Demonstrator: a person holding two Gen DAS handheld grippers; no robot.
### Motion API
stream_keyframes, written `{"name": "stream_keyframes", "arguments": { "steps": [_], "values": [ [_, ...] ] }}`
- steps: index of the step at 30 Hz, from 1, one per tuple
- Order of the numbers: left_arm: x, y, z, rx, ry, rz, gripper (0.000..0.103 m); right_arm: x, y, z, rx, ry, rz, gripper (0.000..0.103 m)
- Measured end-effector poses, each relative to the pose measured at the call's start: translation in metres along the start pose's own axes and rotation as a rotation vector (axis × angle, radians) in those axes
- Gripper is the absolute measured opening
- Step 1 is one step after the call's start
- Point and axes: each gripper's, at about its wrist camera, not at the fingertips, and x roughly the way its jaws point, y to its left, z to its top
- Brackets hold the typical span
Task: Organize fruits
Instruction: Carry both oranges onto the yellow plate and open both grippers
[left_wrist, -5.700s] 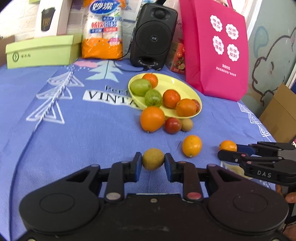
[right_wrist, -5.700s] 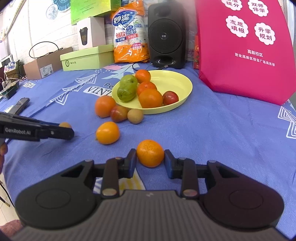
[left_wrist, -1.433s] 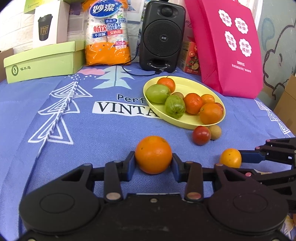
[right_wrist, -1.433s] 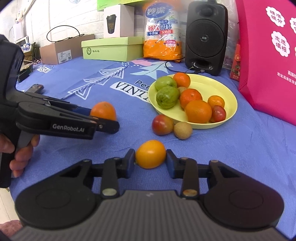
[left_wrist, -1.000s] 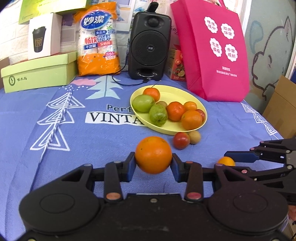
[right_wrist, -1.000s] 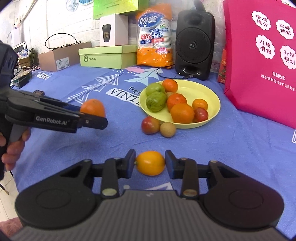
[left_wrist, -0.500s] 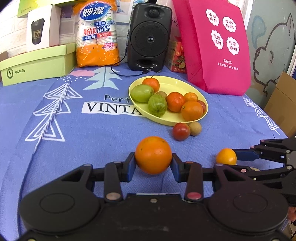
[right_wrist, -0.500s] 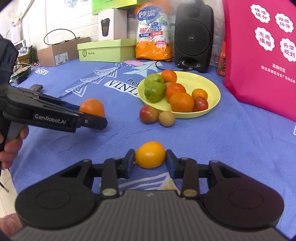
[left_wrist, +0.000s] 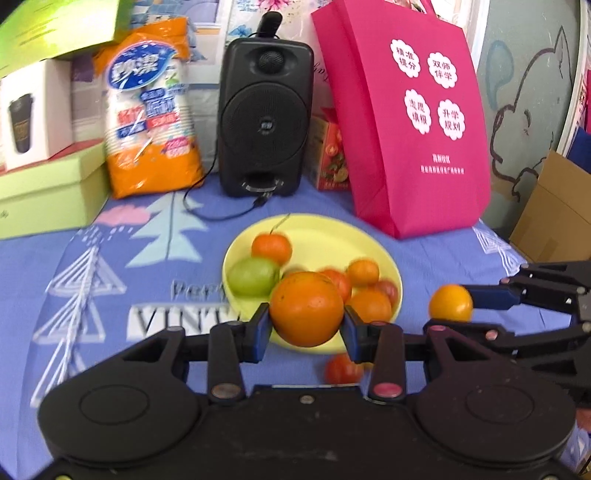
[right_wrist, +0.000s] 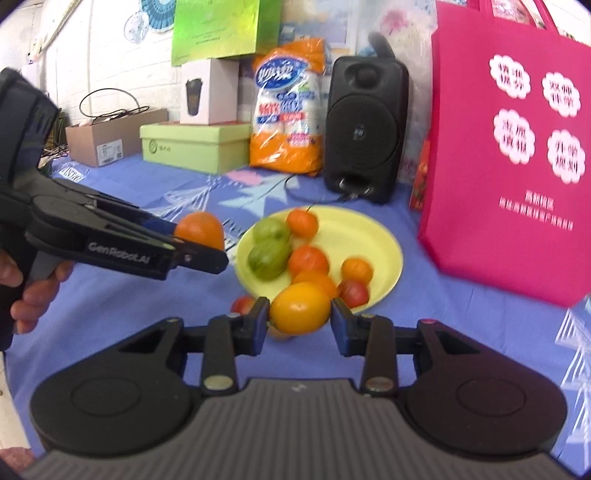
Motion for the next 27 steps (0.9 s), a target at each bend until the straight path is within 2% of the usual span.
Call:
{"name": "stream_keyframes", "arguments": {
  "steps": [11, 15, 21, 24, 26, 27],
  "values": [
    [0.087, 0.002, 0.053, 0.012, 0.068, -0.03, 0.039, 0.065, -0.025, 0.03, -0.02, 0.04, 0.001, 0.035],
    [0.114, -0.004, 0.061, 0.008, 0.102, -0.049, 0.039, 0.084, -0.029, 0.032, -0.018, 0.057, 0.004, 0.035],
    [0.128, -0.01, 0.058, 0.036, 0.116, -0.014, 0.04, 0.096, -0.031, 0.032, -0.021, 0.068, 0.002, 0.035],
    [0.119, -0.006, 0.057, 0.02, 0.097, -0.007, 0.048, 0.091, -0.03, 0.032, -0.028, 0.059, 0.005, 0.037],
    [0.109, -0.004, 0.057, 0.011, 0.081, 0.005, 0.059, 0.086, -0.028, 0.032, -0.034, 0.052, -0.002, 0.037],
    [0.105, -0.003, 0.058, 0.009, 0.072, 0.007, 0.059, 0.083, -0.027, 0.032, -0.036, 0.049, -0.006, 0.037]
  ]
}}
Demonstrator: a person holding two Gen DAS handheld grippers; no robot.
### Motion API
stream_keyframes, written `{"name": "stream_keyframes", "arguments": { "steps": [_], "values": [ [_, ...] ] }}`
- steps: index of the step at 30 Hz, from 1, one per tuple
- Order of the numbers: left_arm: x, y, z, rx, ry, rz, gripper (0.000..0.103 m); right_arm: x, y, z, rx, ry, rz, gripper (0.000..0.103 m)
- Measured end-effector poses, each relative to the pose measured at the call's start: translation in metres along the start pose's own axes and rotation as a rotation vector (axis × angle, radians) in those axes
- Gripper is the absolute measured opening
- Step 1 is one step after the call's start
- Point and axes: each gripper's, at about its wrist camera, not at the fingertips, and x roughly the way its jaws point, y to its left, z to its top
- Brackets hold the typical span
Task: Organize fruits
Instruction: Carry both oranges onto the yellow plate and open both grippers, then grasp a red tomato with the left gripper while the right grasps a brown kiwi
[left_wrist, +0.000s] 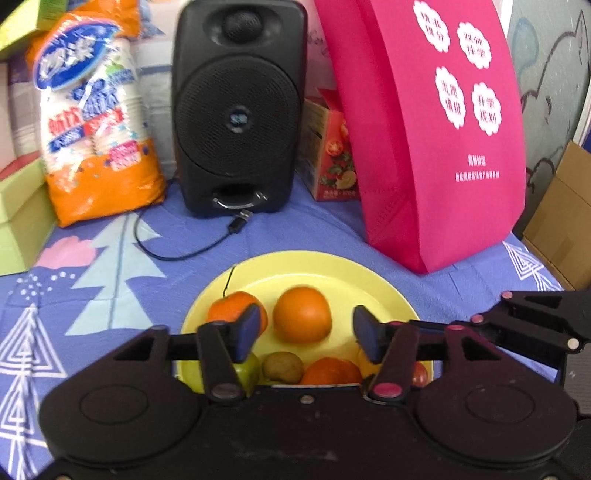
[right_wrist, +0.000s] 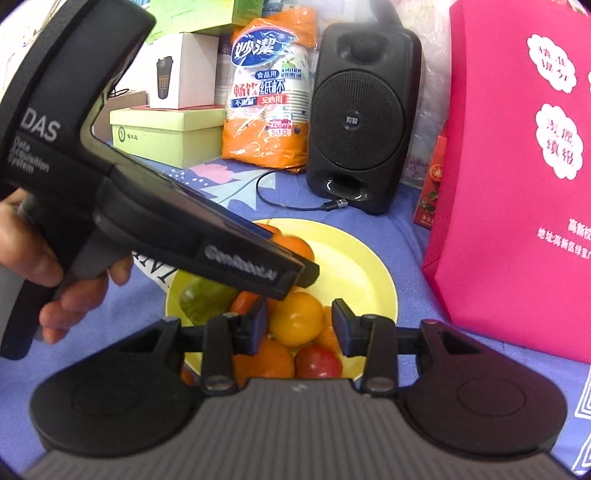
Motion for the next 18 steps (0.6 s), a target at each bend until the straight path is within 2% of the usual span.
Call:
{"name": "stream_keyframes", "arguments": {
  "steps": [7, 14, 18],
  "values": [
    [-0.05, 0.001, -0.014, 0.021, -0.056, 0.018, 0.059, -0.03, 0.005, -0.005, 0.006, -0.03, -0.005, 0.037],
    [-0.097, -0.005, -0.065, 0.043, -0.073, 0.034, 0.059, -0.055, 0.015, -0.026, 0.046, -0.029, 0.014, 0.037],
    [-0.106, -0.01, -0.094, 0.03, -0.058, 0.049, 0.059, -0.062, 0.024, -0.044, 0.071, -0.005, 0.031, 0.037]
  ]
}}
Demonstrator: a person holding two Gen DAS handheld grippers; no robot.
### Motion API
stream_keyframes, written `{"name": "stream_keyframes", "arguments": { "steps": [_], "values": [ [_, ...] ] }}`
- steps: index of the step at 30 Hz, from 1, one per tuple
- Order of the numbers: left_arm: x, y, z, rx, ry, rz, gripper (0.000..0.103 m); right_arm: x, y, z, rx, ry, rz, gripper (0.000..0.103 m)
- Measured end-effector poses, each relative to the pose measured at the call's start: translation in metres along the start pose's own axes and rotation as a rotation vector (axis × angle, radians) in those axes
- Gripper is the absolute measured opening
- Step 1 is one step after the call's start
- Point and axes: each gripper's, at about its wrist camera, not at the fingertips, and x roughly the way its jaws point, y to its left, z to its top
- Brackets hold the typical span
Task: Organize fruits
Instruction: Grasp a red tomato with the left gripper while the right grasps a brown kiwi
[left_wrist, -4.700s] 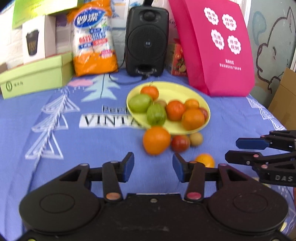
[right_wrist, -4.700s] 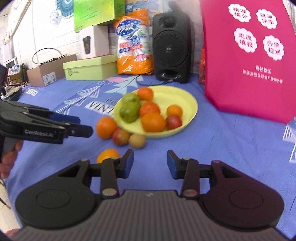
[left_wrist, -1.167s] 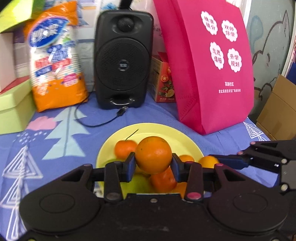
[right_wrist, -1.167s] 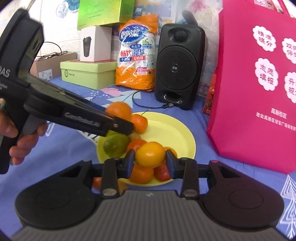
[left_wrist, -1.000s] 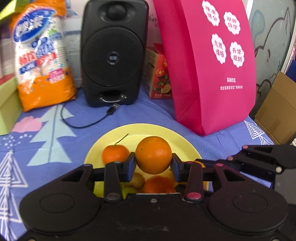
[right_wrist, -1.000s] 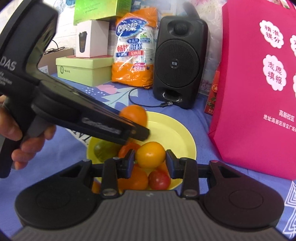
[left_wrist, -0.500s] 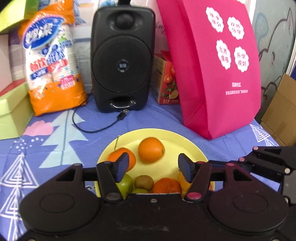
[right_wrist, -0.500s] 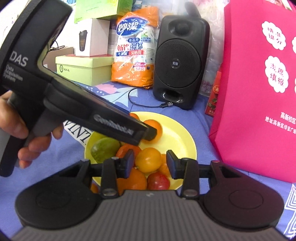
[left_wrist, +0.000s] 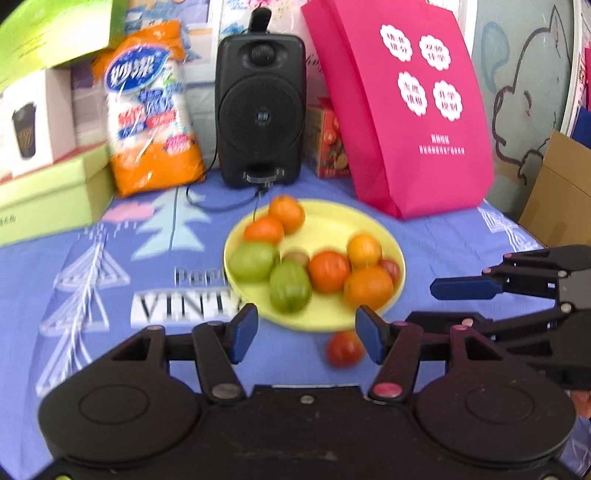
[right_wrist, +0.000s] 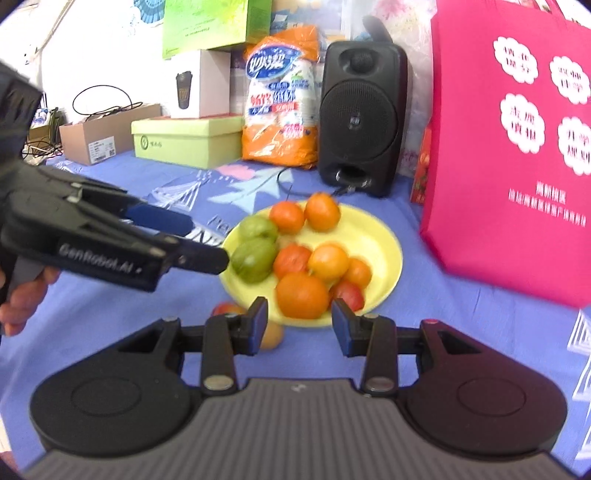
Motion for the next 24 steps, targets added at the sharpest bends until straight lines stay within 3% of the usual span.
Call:
{"name": "stream_keyframes", "arguments": {
  "steps": [5, 12, 16, 20, 24],
  "values": [
    [0.005, -0.004, -0.027, -0.056, 0.036, -0.022, 0.058, -0.007, 0.005, -0.023, 0.054, 0.017, 0.01, 0.041],
    [0.027, -0.012, -0.031, -0.058, 0.042, -0.022, 0.053, -0.005, 0.011, -0.035, 0.06, 0.04, 0.005, 0.041],
    [0.038, -0.013, -0.027, -0.051, 0.037, -0.021, 0.044, 0.001, 0.012, -0.036, 0.04, 0.048, -0.004, 0.041],
    [0.042, -0.013, -0.024, -0.037, 0.034, -0.043, 0.027, 0.005, 0.007, -0.034, 0.047, 0.042, 0.001, 0.041],
    [0.042, -0.009, -0.023, -0.044, 0.036, -0.051, 0.027, 0.012, 0.006, -0.029, 0.04, 0.042, 0.01, 0.041]
  ]
}}
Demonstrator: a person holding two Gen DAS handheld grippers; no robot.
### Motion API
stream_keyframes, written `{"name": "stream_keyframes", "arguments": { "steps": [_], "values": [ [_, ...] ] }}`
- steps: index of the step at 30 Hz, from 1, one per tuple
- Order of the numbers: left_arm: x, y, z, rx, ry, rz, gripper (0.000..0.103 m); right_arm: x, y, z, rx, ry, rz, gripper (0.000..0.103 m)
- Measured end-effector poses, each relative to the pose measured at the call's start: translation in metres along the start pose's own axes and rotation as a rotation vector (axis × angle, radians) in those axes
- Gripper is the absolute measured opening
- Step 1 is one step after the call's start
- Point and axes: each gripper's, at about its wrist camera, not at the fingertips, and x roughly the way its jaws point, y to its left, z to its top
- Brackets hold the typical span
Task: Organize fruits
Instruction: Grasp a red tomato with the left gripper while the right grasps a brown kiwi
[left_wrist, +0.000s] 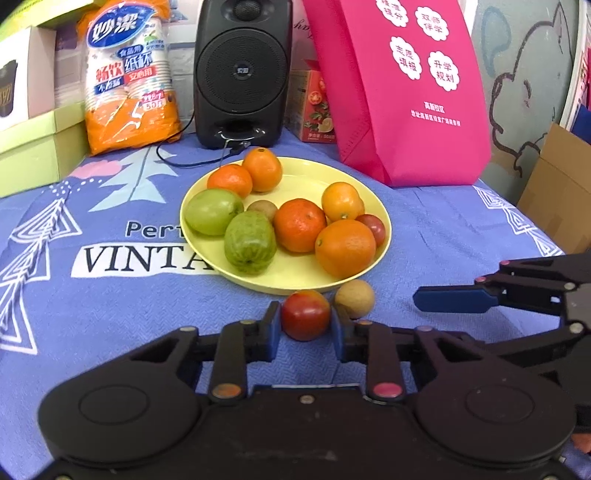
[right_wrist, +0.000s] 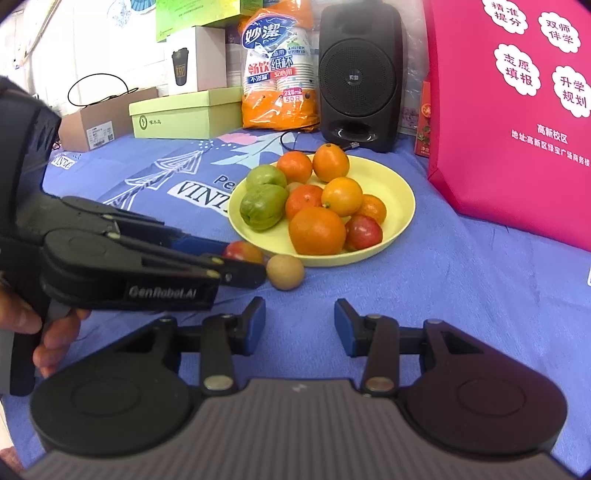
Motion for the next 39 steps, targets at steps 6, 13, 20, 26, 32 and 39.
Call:
{"name": "stream_keyframes", "arguments": {
  "steps": [6, 13, 20, 26, 32, 39],
  "values": [
    [-0.006, 0.014, -0.001, -0.015, 0.001, 0.025, 0.027, 0.011, 0.006, 0.007, -0.015, 0.002, 0.02, 0.041],
    [-0.013, 0.027, -0.007, -0.027, -0.001, 0.041, 0.027, 0.032, 0.012, 0.016, -0.013, 0.027, -0.001, 0.04],
    [-0.015, 0.028, -0.01, -0.042, -0.005, 0.041, 0.028, 0.043, 0.017, 0.021, -0.023, 0.036, -0.013, 0.029],
    [-0.015, 0.028, -0.011, -0.058, -0.005, 0.042, 0.028, 0.039, 0.015, 0.02, -0.008, 0.03, -0.014, 0.026],
    [-0.019, 0.024, -0.013, -0.06, -0.005, 0.047, 0.028, 0.022, 0.012, 0.009, 0.024, 0.021, -0.012, 0.026],
    [-0.035, 0.019, -0.019, -0.062, -0.002, 0.033, 0.028, -0.006, 0.011, -0.012, 0.05, 0.006, -0.013, 0.026]
  ]
}}
